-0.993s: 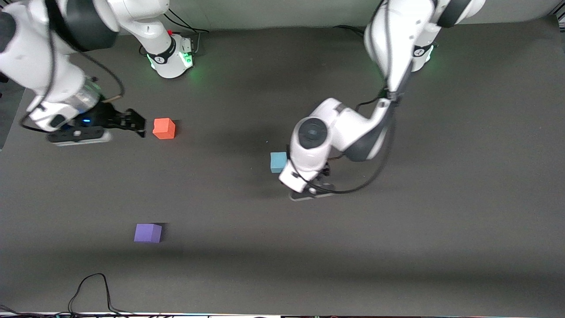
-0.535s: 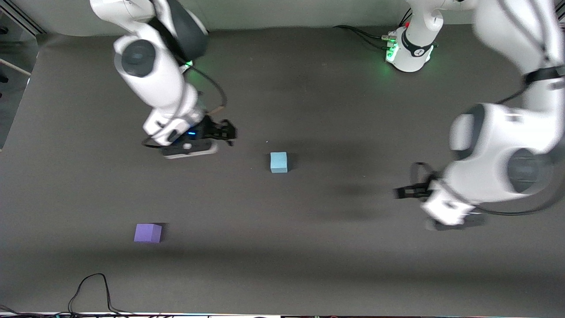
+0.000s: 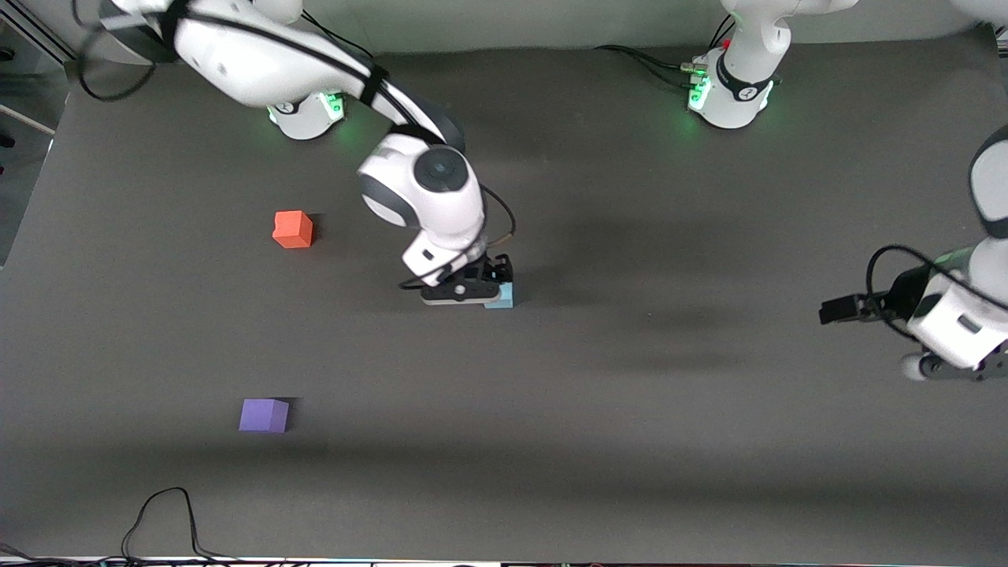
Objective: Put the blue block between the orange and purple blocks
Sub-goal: 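Lower the right gripper onto the blue block and close it, then carry the blue block with the right gripper toward the orange block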
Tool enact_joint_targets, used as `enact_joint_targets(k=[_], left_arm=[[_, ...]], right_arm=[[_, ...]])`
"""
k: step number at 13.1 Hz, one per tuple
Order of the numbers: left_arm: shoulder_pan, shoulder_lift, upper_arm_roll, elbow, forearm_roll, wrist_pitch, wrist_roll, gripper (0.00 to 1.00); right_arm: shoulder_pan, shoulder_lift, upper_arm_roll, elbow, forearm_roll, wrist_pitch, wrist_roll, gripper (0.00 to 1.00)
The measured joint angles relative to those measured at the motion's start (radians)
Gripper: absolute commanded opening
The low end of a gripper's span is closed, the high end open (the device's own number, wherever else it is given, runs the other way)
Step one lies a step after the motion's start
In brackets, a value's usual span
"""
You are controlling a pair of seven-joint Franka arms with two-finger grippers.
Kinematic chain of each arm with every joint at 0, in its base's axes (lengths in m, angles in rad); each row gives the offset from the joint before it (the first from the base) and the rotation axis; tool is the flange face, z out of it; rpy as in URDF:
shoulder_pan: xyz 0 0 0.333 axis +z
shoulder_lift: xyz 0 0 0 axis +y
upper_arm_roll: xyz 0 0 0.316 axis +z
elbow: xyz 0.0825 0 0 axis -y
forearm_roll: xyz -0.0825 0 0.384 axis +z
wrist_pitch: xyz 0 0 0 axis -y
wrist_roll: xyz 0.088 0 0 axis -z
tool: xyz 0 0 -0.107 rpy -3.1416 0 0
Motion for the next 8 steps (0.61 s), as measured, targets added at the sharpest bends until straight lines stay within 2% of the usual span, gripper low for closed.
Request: enact_joint_targets(k=[3,5,6,7,8], left_arm=[[0.000,-0.120,0.000,-0.114,0.022,0.004,0.007,1.00],[0.000,-0.157,0.000,-0.151,0.025,0.010,0.008,1.00],[0.000,-0.164,-0.001,-0.157,0.025,0.015,0.009,1.00],[0.000,-0.165,-0.002,-0.158,0.025,0.018,0.009,1.00],[0.000,-0.165,-0.003,-0.158,0.025,0.022,0.009,1.00]], right_arm=[[0.024,0.089,0.003,0.002,-0.118,0.049,0.110,1.00],[0.039,0.113,0.005,-0.001,-0.160,0.058,0.157,1.00],[0.044,0.119,0.006,-0.004,-0.164,0.061,0.164,0.77],[0.047,0.121,0.007,-0.008,-0.165,0.061,0.168,0.43],[0.047,0.122,0.007,-0.014,-0.165,0.061,0.170,0.25]])
